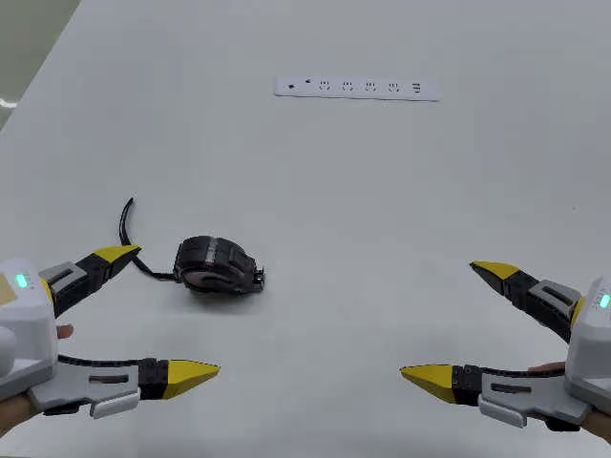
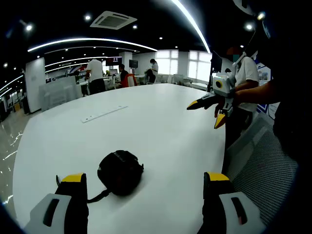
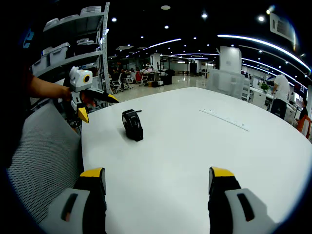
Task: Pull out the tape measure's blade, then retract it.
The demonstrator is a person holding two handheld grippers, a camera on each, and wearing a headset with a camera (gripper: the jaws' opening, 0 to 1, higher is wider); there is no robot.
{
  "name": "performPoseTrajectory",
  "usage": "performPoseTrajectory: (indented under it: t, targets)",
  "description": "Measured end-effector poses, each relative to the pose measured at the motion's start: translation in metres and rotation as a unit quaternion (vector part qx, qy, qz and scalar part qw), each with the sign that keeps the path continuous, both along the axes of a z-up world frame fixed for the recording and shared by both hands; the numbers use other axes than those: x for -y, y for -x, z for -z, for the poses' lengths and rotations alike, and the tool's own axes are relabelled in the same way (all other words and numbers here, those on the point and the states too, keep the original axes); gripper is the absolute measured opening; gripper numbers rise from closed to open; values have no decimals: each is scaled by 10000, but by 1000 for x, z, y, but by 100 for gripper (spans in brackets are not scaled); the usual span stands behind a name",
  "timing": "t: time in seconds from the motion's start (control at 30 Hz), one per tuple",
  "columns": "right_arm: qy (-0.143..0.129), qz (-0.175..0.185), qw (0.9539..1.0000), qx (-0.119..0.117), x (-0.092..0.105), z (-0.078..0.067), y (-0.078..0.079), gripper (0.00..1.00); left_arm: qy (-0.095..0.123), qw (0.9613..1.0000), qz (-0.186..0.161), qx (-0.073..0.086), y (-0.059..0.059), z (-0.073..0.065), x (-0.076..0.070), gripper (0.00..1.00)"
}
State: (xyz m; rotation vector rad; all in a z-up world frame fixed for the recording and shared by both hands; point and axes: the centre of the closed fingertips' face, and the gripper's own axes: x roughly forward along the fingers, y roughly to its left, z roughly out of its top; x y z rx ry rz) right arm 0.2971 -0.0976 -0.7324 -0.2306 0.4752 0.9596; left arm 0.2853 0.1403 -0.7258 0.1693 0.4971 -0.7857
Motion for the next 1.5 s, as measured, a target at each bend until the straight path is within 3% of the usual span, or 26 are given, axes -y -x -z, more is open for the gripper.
performPoseTrajectory:
  t: [1.13, 1.5]
  targets:
    - [132, -131, 9998, 90, 2, 0, -5, 87, -47, 9999, 73, 49, -9, -8, 0, 95]
    - [195, -301, 9992, 148, -3, 3, -13, 85, -195, 9994, 289, -14, -15, -4, 3, 93]
